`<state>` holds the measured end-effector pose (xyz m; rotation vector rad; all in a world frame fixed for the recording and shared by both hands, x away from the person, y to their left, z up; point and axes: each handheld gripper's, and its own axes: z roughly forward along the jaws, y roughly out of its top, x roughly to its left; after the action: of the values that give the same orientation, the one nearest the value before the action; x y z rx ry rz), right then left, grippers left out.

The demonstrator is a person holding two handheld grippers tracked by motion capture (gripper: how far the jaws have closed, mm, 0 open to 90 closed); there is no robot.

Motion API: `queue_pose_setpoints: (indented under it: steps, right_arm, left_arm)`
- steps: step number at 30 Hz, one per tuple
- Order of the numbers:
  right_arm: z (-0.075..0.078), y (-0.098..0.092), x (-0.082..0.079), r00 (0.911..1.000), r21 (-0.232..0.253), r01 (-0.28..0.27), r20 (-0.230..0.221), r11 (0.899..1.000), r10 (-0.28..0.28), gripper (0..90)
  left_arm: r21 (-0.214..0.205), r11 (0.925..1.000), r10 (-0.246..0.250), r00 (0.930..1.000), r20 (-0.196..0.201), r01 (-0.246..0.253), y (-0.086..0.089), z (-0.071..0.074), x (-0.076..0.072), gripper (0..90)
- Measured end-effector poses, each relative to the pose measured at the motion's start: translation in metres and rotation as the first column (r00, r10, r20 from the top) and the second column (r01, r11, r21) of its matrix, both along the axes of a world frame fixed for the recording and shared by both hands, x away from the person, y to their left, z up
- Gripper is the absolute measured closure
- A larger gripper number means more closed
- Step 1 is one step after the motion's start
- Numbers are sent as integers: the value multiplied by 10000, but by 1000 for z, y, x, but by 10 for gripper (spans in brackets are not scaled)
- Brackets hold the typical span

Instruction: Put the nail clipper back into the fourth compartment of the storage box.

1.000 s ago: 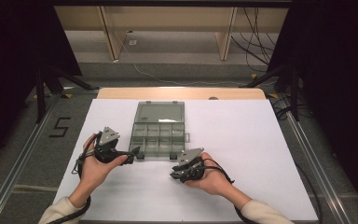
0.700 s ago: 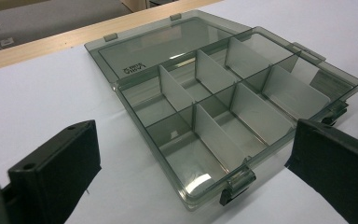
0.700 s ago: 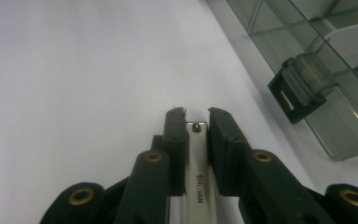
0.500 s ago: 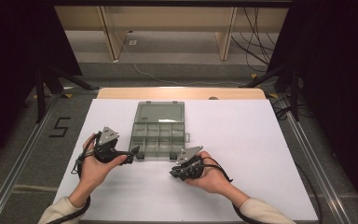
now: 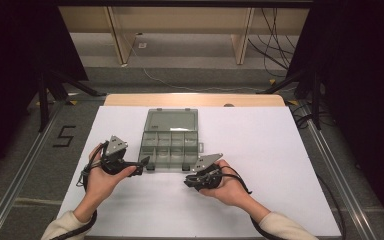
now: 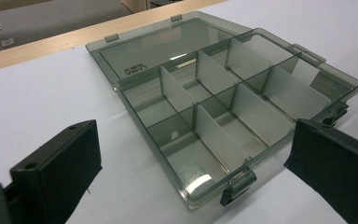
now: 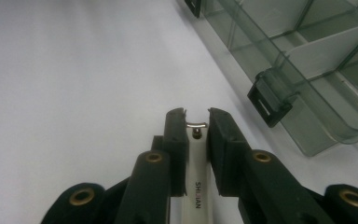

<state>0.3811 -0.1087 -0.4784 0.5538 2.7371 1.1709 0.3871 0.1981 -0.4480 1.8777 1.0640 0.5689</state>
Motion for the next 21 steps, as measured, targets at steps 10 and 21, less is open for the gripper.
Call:
queue_pose_setpoints:
  steps: [10,21]
  right_arm:
    - [5,-4,2,9992,309,336,207,9990,-343,784]
    - [10,-7,1,9971,433,657,356,9969,-672,785]
  left_arm:
    - [20,10000,-34,10000,15,34,0,0,0,15]
    - [-20,10000,3,10000,12,-3,0,0,0,16]
